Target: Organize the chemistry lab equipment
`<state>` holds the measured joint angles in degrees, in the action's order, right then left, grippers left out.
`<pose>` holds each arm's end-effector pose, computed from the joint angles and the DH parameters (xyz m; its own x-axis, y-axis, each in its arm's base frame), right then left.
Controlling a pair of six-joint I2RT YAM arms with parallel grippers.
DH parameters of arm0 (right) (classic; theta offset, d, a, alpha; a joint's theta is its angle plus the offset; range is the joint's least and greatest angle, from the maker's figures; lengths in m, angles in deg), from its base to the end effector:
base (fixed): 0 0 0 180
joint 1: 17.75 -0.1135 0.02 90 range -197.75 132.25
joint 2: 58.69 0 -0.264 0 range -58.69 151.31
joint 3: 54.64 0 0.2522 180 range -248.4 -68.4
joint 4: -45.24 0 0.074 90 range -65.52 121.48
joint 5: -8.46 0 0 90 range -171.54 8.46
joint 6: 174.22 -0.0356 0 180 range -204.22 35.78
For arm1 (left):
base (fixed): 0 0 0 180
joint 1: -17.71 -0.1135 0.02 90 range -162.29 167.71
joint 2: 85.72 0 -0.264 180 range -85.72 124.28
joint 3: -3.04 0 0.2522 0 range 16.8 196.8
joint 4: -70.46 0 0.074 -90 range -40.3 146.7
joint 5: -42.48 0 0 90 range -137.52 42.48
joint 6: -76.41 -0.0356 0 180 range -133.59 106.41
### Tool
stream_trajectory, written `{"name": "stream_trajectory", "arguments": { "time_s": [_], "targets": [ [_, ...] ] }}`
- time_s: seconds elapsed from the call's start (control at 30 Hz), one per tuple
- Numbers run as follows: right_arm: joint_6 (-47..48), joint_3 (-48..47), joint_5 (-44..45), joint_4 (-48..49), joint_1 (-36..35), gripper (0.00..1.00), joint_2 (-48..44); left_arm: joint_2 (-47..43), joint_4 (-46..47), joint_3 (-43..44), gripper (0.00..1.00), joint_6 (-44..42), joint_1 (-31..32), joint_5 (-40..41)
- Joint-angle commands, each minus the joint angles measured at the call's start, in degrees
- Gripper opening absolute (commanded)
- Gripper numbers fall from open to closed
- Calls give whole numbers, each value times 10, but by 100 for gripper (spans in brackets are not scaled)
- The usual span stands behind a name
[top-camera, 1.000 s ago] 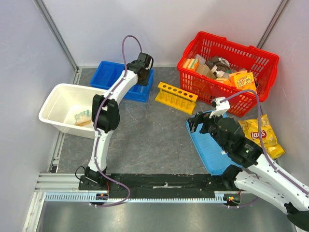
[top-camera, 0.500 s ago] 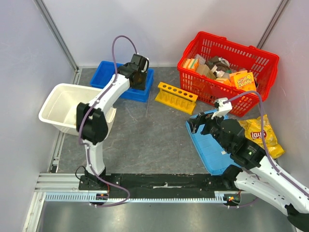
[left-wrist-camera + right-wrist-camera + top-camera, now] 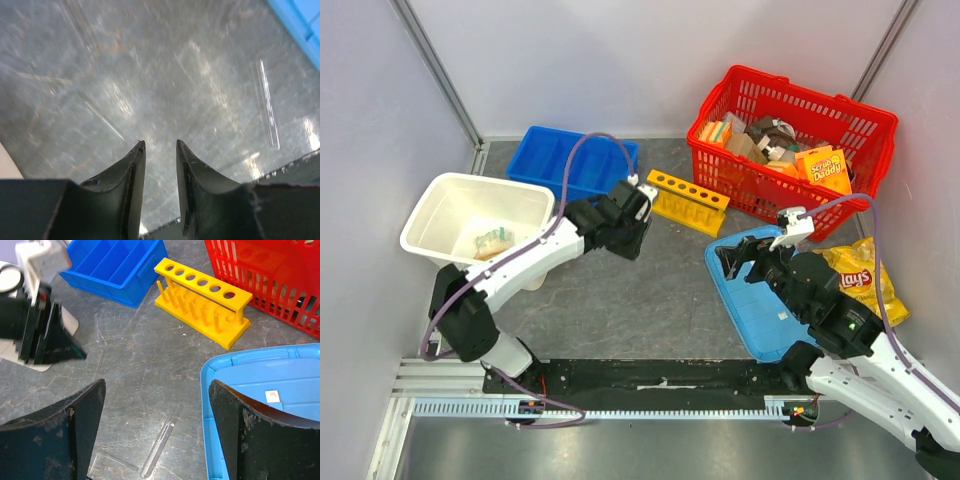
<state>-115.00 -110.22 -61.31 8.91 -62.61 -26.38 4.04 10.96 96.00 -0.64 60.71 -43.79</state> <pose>0.1031 0.0852 0.3300 -0.3541 0.3250 -0.8769 -0.2815 0.8571 0.4314 0.2440 -0.2244 0.3005 -0.7396 0.3839 -0.5529 0.5012 0.8624 -0.0716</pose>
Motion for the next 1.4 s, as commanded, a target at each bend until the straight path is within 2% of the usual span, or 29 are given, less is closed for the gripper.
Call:
{"name": "stream_trajectory", "arguments": {
  "time_s": [0.0,0.13,0.2,0.27,0.37,0.5,0.67,0.83,0.97,1.03,1.2,1.37],
  "targets": [
    [-9,-26,15,-22,-1,91,-5,-67,-22,-65,38,99,46,44],
    [-9,-17,18,-25,-1,91,-23,-101,-15,-127,38,147,115,25],
    [-9,-14,22,-26,-1,91,-30,-114,6,-144,38,140,159,16],
    [-9,-14,24,-26,-1,91,-37,-124,34,-163,39,119,192,8],
    [-8,-15,21,-27,-1,91,-43,-123,72,-188,40,59,208,-34],
    [-7,-17,21,-30,-1,91,-54,-79,80,-186,39,-11,222,-81],
    [-5,-18,27,-37,-1,91,-73,-37,84,-168,37,-86,261,-81],
    [-3,-23,46,-46,-1,91,-93,-13,86,-149,36,-160,262,-75],
    [-2,-32,60,-47,-1,91,-106,5,86,-142,35,-208,262,-110],
    [1,-37,68,-48,-1,91,-112,20,74,-128,35,-215,262,-134],
    [4,-43,80,-54,-2,91,-120,55,64,-117,36,-218,263,-126],
    [-2,-41,84,-63,-1,91,-131,74,64,-123,42,-224,263,-123]
  ]
}}
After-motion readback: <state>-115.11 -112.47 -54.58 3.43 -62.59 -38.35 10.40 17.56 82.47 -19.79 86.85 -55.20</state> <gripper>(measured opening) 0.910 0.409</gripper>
